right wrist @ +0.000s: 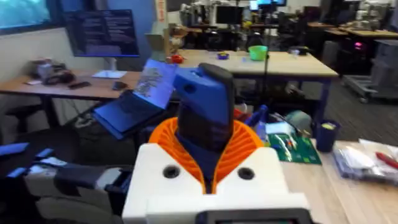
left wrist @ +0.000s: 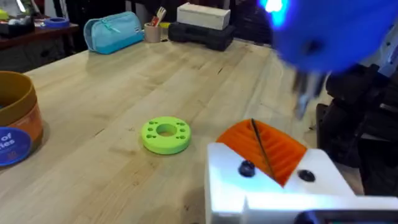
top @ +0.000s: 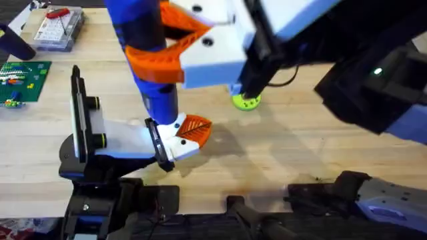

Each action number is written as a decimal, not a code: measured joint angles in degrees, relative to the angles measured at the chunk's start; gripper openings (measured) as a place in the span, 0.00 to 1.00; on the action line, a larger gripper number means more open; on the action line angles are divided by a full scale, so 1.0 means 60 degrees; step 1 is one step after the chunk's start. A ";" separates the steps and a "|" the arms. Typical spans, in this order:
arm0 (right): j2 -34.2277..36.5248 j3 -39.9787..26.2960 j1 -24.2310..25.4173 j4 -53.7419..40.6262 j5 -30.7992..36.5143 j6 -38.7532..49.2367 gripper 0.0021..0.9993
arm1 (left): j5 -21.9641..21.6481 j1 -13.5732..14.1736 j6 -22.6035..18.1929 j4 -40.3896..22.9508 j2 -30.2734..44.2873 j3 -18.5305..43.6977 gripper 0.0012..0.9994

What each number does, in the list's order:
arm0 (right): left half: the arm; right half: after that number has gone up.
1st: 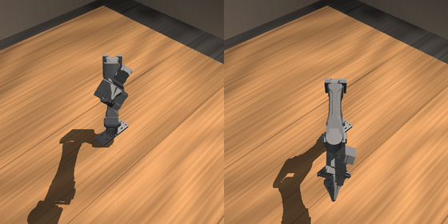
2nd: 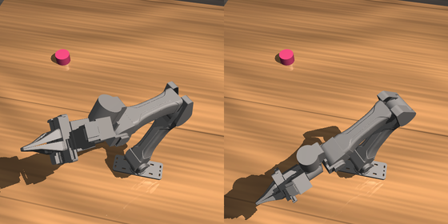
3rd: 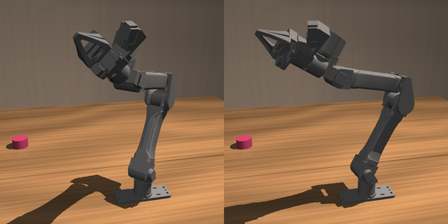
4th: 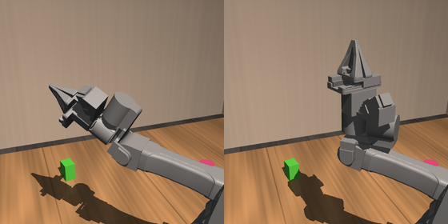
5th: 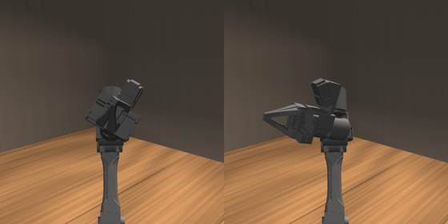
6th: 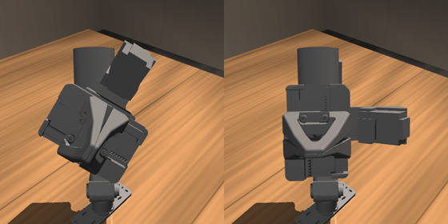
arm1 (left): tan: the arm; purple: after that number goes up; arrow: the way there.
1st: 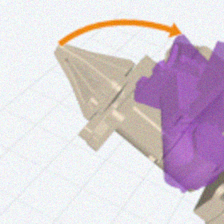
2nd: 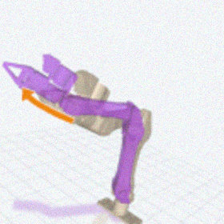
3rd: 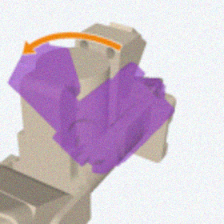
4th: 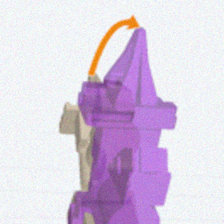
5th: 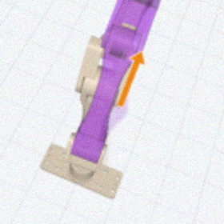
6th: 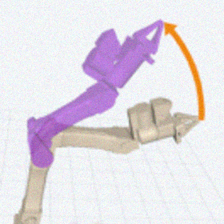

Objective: Pick up the gripper from the table and insert it into the empty holder that is missing its gripper. Then pick up a screw, insert it into the mounting hole, and use the screwdriver to tighten it. Finally, clean up the table by picking up the vegetable and placing it into the bucket.

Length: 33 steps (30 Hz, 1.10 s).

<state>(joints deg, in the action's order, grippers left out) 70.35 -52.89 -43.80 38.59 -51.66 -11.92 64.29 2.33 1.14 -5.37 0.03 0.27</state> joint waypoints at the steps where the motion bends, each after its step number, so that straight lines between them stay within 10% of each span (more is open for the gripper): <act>1: 0.0000 -0.0177 0.0080 -0.0092 -0.0209 -0.0086 0.04 | 0.0000 0.0000 -0.0003 0.0000 0.0000 0.0000 0.01; 33: 0.0178 -0.1011 0.0704 -0.0315 -0.3097 0.1257 0.04 | 0.0004 0.0000 0.0001 0.0000 0.0000 0.0000 0.01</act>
<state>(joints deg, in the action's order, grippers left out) 71.42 -58.95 -39.57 36.70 -70.24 -4.38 64.31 2.33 1.15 -5.37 0.03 0.27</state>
